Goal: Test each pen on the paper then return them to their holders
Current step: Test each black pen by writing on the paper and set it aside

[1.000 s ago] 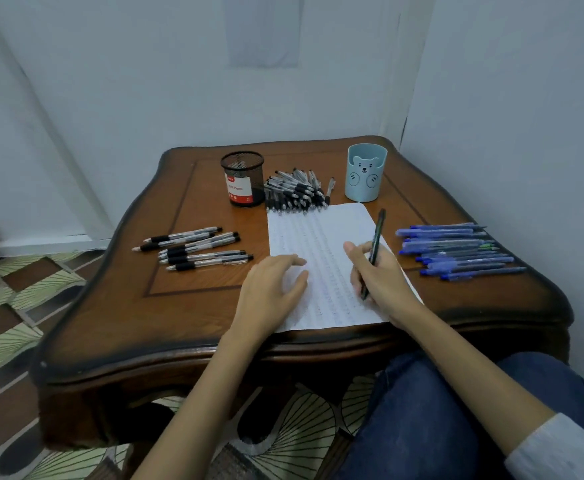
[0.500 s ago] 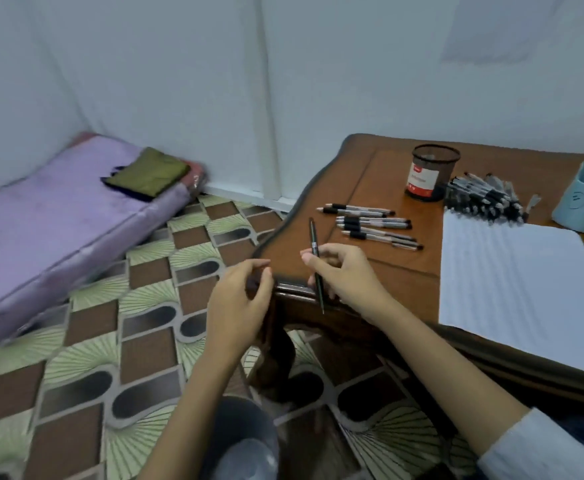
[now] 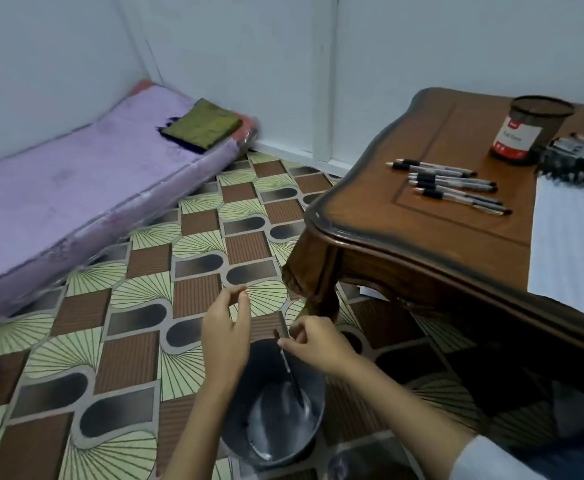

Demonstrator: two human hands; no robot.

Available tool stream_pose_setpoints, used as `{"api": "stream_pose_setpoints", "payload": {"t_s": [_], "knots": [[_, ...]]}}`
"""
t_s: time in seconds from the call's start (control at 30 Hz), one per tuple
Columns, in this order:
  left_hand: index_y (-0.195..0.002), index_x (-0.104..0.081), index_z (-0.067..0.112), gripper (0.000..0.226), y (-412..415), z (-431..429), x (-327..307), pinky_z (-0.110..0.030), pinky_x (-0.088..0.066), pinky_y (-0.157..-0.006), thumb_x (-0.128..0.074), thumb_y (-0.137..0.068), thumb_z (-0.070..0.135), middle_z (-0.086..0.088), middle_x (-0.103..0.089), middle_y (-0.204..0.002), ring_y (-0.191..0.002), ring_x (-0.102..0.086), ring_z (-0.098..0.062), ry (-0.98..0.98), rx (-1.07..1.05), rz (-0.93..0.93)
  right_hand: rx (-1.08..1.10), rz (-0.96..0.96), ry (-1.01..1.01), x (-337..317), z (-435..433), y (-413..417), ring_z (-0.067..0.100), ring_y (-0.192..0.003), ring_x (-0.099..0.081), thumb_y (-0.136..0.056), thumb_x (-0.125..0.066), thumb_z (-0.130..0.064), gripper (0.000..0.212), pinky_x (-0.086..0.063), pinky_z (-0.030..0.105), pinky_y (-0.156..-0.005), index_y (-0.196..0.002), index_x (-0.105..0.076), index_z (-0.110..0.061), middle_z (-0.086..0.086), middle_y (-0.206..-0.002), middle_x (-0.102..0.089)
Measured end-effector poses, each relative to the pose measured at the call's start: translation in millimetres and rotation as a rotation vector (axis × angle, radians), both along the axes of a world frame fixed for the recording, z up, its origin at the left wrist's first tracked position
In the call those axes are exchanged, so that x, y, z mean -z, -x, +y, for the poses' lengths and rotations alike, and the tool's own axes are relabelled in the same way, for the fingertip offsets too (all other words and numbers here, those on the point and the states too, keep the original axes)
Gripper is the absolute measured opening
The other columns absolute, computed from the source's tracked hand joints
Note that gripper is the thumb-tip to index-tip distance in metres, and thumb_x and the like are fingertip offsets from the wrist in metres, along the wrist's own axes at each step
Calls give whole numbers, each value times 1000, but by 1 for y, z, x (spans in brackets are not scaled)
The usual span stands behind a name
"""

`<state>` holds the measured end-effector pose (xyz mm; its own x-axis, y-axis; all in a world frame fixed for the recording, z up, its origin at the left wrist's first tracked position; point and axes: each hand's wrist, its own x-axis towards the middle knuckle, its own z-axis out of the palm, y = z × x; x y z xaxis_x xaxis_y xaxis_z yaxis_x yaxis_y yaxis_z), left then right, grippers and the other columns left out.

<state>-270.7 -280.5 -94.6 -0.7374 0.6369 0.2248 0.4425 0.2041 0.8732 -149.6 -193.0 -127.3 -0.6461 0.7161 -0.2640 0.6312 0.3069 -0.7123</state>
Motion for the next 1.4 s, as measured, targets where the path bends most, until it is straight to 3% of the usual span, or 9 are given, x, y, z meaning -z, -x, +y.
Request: {"api": "stream_pose_setpoints", "payload": {"t_s": [0.17,0.3,0.6,0.77,0.93,1.07,1.17,1.27,1.4], "knots": [[-106,-64,20,17,0,10,4,-34,-50,-85,-50,-97,21,8,-66,-99,-96,-60,-10,9,20,-1,71,77,-76,-15,13,0,11,-80,-62,-90,-65,-32,24,-54,36,-79,-108,-64,-17,-6,-82,-64],[-108,-64,19,18,1,31,-10,-37,-49,-76,-49,-98,23,0,-66,-97,-89,-60,-20,-14,44,61,81,152,-191,-53,28,-1,8,-82,-61,-93,-60,-27,20,-53,29,-76,-110,-66,-19,-8,-86,-64],[-104,-64,22,16,-20,93,-70,-26,-47,-79,-49,-97,20,10,-65,-96,-92,-60,-6,-166,185,78,149,372,-296,-131,71,-28,-1,-64,-54,-92,-60,-21,11,-40,12,-59,-97,-70,-22,-13,-73,-61],[-102,-64,23,16,-43,139,-93,-27,-46,-75,-50,-97,20,8,-65,-95,-90,-59,-7,-183,288,121,294,455,-310,-159,108,-67,14,-69,-63,-91,-60,-12,13,-54,30,-65,-93,-71,-19,3,-78,-70],[-105,-66,21,18,-84,187,-106,-29,-45,-86,-50,-96,21,7,-66,-100,-97,-59,-10,-165,422,177,467,437,-301,-167,147,-118,11,-69,-64,-93,-57,-7,18,-51,20,-59,-95,-71,-17,2,-79,-71],[-105,-66,20,18,-118,221,-107,-38,-47,-92,-52,-94,21,6,-67,-101,-99,-59,-12,-169,507,206,577,348,-314,-162,180,-154,18,-76,-65,-92,-60,-10,19,-56,28,-64,-88,-68,-27,2,-86,-69],[-107,-64,20,18,-139,242,-104,-39,-47,-94,-51,-94,19,9,-64,-102,-100,-59,-11,-160,565,198,659,298,-306,-154,203,-176,15,-73,-63,-90,-59,-6,24,-51,18,-61,-82,-67,-27,1,-85,-69],[-111,-63,18,22,-154,261,-100,-38,-46,-96,-49,-95,22,7,-65,-107,-104,-57,-10,-140,592,184,718,271,-294,-146,224,-190,17,-81,-64,-90,-60,-6,21,-53,22,-68,-84,-67,-25,4,-89,-69],[-114,-63,16,24,-163,282,-95,-35,-45,-99,-49,-96,23,4,-65,-110,-107,-56,-9,-117,578,192,729,245,-349,-137,248,-196,6,-83,-59,-91,-61,-8,15,-43,8,-67,-95,-72,-16,-2,-91,-67]]}}
